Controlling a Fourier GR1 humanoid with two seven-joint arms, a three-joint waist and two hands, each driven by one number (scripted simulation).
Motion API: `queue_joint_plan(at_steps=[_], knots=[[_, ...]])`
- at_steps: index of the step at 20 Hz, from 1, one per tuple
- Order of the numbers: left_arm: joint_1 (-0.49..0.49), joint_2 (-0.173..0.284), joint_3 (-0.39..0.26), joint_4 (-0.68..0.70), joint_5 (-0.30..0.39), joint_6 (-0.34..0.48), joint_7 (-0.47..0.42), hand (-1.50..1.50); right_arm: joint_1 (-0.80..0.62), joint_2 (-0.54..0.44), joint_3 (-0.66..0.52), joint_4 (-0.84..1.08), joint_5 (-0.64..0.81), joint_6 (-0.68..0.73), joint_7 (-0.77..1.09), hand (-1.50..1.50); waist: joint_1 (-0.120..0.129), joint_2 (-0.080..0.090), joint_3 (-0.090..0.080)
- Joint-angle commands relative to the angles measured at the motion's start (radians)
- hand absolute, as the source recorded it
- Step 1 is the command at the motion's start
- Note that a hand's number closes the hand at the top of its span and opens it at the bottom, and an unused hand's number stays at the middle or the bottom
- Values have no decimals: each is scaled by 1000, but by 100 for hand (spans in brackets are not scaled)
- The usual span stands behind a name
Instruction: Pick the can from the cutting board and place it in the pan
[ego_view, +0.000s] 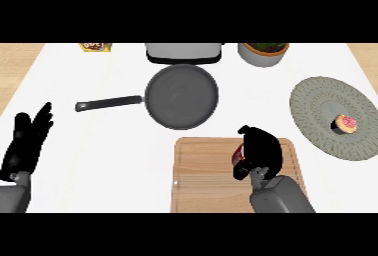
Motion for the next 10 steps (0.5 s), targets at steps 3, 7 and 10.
queue_joint_plan(at_steps=[3, 7, 10], knots=[[-1, -10, 22, -9, -14, -15, 12, 0, 5, -2, 72, 91, 146, -60, -1, 150, 0, 0, 0], [38, -32, 39, -66, -51, -18, 23, 0, -32, -18, -9, 2, 130, 50, -5, 150, 0, -1, 0], [39, -35, 83, 23, -37, -61, -57, 0, 70, -20, 9, -22, 156, -30, -55, 150, -3, 0, 0]])
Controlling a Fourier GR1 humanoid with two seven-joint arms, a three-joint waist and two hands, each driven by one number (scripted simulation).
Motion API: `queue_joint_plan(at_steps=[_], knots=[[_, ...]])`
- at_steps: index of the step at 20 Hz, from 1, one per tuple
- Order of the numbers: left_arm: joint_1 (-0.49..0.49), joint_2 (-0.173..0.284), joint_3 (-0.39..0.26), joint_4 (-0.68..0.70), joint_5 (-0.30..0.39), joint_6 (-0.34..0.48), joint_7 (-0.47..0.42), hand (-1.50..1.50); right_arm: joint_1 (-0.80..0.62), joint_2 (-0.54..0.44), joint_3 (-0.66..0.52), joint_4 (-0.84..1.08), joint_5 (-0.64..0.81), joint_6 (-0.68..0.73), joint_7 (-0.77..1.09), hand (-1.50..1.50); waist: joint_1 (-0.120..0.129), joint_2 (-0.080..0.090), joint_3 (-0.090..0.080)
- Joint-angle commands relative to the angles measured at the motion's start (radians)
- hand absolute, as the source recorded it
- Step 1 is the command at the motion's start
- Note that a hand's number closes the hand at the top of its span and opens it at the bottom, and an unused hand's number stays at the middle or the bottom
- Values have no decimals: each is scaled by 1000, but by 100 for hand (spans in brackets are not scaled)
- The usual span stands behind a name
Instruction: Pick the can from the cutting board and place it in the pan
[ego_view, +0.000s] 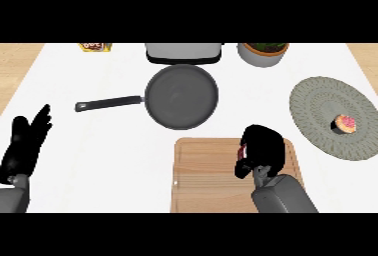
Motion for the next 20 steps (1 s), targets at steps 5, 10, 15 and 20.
queue_joint_plan(at_steps=[5, 10, 15, 20], knots=[[-9, 16, 22, 0, 1, 0, 27, 0, 227, 41, 203, -109, 56, -247, 447, 150, -20, -11, 0], [27, 0, 15, 0, -8, 10, 2, 0, 312, 42, 305, -223, 197, -338, 553, 150, -27, -16, -2], [21, -16, 4, 12, -19, 23, 15, 0, 207, 42, 386, -303, 542, -349, 555, 150, -31, -19, -4], [15, -29, -6, -10, -19, 23, 23, 0, 182, 42, 470, -384, 669, -299, 556, 150, -12, -12, -1]])
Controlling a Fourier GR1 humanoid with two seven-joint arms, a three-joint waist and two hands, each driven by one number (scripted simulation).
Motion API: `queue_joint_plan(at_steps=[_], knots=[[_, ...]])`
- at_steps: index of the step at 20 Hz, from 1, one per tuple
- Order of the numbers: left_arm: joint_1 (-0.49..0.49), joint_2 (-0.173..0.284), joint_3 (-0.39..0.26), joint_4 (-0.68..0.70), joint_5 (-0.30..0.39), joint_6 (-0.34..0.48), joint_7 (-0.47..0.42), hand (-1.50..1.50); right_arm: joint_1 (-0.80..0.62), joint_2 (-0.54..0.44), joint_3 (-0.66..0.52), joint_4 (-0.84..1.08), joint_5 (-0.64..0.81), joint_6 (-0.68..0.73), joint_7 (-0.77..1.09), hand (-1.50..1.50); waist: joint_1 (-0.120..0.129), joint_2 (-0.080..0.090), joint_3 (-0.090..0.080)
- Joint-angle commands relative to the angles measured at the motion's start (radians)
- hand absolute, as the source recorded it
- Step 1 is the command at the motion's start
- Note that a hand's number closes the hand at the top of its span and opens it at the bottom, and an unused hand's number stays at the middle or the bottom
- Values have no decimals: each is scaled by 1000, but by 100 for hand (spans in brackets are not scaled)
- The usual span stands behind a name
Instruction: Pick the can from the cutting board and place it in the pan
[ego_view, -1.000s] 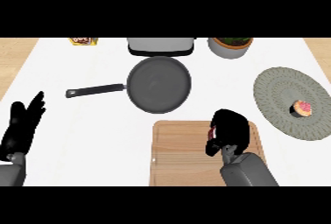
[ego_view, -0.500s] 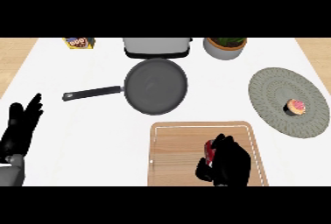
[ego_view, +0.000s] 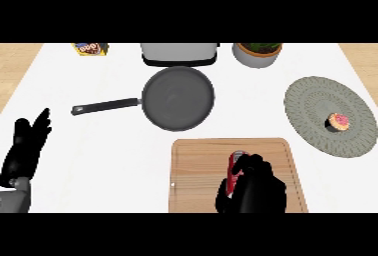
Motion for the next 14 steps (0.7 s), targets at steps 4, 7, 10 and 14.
queue_joint_plan(at_steps=[4, 7, 10, 14], knots=[[-25, 4, -3, -12, 8, -21, 7, 0, -87, 16, 27, -27, 89, -18, 246, 150, 28, 15, 3], [-29, -9, -11, -2, -5, -11, -14, 0, -153, 16, -42, -1, 61, -58, 246, 150, 40, 23, 3], [-62, 12, -9, -8, 5, -40, 4, 0, -206, 16, -101, 33, 13, -93, 246, 150, 50, 26, 5], [-66, -22, -36, -11, -14, -22, -13, 0, -335, 16, -218, 99, -77, -153, 246, 150, 77, 34, 5]])
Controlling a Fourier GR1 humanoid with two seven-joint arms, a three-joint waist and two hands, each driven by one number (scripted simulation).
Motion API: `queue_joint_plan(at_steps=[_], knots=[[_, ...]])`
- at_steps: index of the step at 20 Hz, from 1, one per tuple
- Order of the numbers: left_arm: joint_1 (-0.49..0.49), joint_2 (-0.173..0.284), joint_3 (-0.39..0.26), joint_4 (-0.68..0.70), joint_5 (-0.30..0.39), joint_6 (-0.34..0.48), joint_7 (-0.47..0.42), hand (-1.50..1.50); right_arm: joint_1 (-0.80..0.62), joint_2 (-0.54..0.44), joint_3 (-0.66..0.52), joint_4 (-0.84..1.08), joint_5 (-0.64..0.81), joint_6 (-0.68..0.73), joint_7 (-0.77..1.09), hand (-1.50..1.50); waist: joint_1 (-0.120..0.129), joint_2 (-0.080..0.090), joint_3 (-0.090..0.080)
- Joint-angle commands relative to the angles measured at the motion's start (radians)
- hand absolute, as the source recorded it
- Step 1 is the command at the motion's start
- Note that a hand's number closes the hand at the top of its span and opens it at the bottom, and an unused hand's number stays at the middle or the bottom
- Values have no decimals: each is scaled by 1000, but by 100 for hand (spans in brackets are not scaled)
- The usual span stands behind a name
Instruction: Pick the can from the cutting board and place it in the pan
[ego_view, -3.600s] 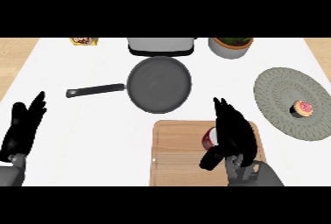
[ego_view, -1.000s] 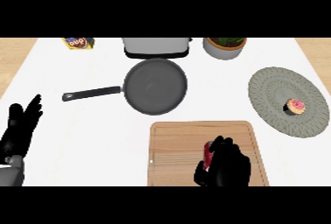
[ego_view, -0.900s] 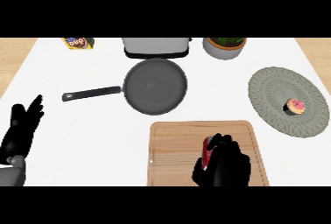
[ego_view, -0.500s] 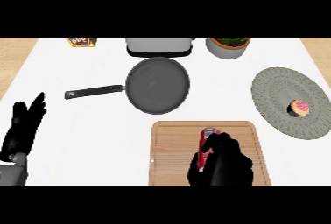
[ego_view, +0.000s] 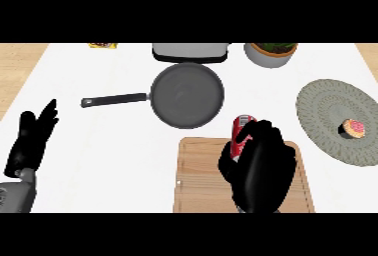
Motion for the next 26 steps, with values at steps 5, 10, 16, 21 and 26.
queue_joint_plan(at_steps=[5, 10, 16, 21, 26], knots=[[-47, 2, -1, 19, -2, -11, 7, 0, -215, 13, -194, 200, -159, -193, 223, 150, 30, 13, 1], [-40, -21, -20, 5, -12, -3, -3, 0, -263, 13, -299, 410, -238, -312, 160, 150, 52, 20, 2], [-52, -31, -39, -17, -26, 1, 20, 0, -369, 13, -433, 628, -355, -454, 21, 150, 66, 23, 4], [-66, -37, -52, -3, -30, -12, 9, 0, -401, 13, -485, 730, -454, -625, -58, 150, 93, 36, 7], [-83, -39, -61, -8, -35, -16, 18, 0, -439, 13, -539, 877, -611, -762, -190, -150, 103, 38, 7]])
